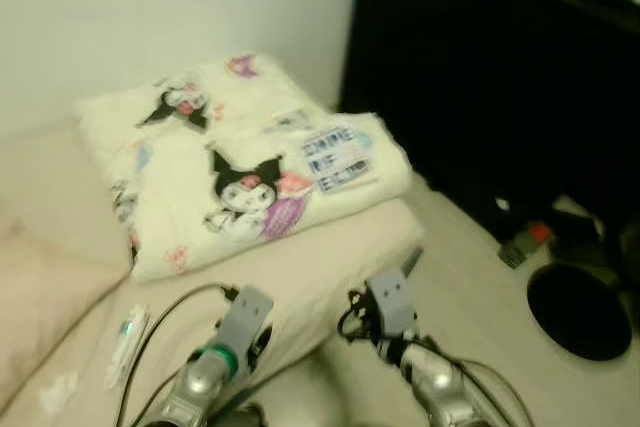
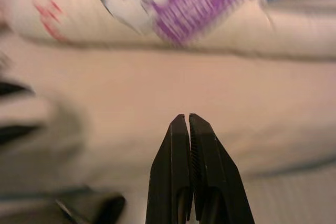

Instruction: Clean up the room

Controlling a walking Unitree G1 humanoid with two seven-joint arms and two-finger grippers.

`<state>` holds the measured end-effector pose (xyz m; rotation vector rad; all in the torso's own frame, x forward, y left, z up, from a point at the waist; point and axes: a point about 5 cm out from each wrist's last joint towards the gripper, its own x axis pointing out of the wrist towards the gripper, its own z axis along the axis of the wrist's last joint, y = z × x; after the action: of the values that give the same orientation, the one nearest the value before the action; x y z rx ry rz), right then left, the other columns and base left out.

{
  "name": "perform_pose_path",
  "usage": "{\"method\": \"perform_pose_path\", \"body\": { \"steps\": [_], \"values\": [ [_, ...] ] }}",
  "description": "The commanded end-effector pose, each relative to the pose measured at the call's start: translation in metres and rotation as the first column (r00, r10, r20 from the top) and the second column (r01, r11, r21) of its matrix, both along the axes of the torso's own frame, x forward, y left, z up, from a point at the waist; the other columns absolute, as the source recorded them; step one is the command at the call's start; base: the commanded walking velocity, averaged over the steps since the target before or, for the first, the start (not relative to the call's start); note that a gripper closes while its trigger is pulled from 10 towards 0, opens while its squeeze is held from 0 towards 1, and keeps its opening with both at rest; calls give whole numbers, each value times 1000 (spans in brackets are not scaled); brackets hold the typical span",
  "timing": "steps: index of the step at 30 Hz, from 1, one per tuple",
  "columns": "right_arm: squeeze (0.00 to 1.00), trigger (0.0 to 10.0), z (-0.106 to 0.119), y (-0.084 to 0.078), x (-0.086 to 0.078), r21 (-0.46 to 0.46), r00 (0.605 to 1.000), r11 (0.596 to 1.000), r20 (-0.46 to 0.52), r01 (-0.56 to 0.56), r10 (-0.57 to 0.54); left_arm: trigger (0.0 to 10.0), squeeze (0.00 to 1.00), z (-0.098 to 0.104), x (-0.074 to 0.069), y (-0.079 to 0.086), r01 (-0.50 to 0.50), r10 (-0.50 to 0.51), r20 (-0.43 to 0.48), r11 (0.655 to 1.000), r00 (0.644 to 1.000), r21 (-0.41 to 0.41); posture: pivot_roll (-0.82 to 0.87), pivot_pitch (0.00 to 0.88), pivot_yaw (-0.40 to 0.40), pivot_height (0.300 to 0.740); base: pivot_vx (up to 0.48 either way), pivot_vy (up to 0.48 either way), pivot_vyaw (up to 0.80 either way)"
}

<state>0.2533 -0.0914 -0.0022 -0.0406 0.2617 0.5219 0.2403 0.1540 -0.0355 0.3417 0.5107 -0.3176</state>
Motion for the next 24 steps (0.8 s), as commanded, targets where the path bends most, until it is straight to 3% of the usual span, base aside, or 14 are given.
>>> {"method": "perform_pose_path", "body": {
  "steps": [1,11,24],
  "values": [
    [0,10000,-7,-7,-7,0,999,1000,-36,23,-23,10000,0,-3,-3,-4,2,-3,-15,1000,1000,-15,-62,6,-34,740,0,0,0],
    [0,10000,-8,-7,-6,-1,999,1000,-39,26,-26,10000,0,-3,-3,-4,9,-9,-16,1000,1000,-15,-62,7,-34,740,0,0,0],
    [0,10000,-8,-8,-6,-10,999,1000,-39,22,-22,10000,0,-3,-4,-5,13,-14,-16,1000,1000,-16,-59,5,-37,740,-399,0,0]
  ]
}}
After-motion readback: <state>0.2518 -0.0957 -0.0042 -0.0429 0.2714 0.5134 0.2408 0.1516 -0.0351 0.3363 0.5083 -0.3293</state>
